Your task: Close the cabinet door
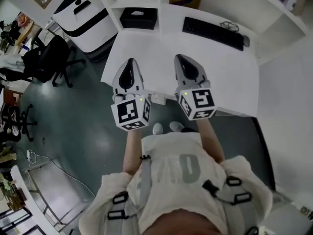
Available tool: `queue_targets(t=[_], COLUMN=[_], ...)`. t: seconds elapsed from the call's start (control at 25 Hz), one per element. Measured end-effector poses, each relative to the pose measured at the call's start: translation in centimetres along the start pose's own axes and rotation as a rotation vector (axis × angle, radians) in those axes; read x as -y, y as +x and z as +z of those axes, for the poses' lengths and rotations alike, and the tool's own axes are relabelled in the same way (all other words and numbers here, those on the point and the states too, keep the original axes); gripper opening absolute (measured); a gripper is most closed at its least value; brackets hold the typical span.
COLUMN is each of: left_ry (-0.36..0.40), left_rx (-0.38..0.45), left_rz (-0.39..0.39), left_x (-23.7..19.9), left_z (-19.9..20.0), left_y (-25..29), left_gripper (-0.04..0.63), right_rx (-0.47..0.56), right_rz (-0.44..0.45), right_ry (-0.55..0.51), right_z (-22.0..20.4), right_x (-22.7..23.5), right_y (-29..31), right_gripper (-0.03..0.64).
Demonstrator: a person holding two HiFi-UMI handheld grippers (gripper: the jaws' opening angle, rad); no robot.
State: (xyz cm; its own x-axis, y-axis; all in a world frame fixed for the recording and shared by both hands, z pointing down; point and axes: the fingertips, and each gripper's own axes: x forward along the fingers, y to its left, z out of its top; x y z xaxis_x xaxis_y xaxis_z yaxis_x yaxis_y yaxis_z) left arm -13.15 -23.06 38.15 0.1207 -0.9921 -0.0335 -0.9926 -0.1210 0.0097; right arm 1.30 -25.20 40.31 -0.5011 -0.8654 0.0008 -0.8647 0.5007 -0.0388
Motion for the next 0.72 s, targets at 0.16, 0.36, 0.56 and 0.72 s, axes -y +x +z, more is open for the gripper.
queue_targets(t=[0.16, 0.36, 0.56, 0.72], left_ry=[0.002, 0.004, 0.000, -0.004], left_rx=[-0.004, 0.002, 0.006, 0.009], left_rz=[-0.036, -0.044, -0.017, 0.003], left_x=[0.9, 1.1, 0.5, -0.1], left_z=[-0.1, 0.1, 0.4, 0.6], left_y=[0.7, 1.1, 1.4, 1.6], left_gripper=[0.005, 0.005, 0.005, 0.005], right_rx=[-0.003, -0.017, -0.031, -0.056], right_rz=[-0.034, -0.042, 0.007, 0.044], right_ry=[-0.005, 0.019, 0.040, 0.055], right_z=[0.0, -0.6, -0.6, -0.9], right_x=[1.0, 1.6, 1.1, 0.6], right_y=[-0.6, -0.8, 0.0, 0.7], right_gripper=[0.005, 0.005, 0.005, 0.006])
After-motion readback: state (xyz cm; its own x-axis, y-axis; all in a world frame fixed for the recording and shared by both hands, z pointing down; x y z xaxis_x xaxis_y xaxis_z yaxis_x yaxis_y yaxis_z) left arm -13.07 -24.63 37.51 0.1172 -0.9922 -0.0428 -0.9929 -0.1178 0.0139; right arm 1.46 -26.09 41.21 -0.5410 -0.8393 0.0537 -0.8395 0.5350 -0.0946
